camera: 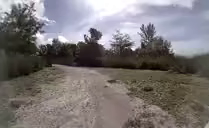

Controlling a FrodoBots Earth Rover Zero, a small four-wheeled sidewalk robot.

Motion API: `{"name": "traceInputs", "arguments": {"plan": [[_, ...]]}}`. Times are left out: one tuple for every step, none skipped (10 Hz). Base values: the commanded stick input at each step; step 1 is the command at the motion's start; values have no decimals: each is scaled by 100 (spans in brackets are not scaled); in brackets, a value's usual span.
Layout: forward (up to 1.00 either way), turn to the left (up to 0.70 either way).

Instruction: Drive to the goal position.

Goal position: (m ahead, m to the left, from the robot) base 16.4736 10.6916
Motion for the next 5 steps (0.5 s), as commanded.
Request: {"name": "traceInputs", "arguments": {"plan": [[85, 0], [85, 0], [85, 0], [85, 0], [85, 27]]}}
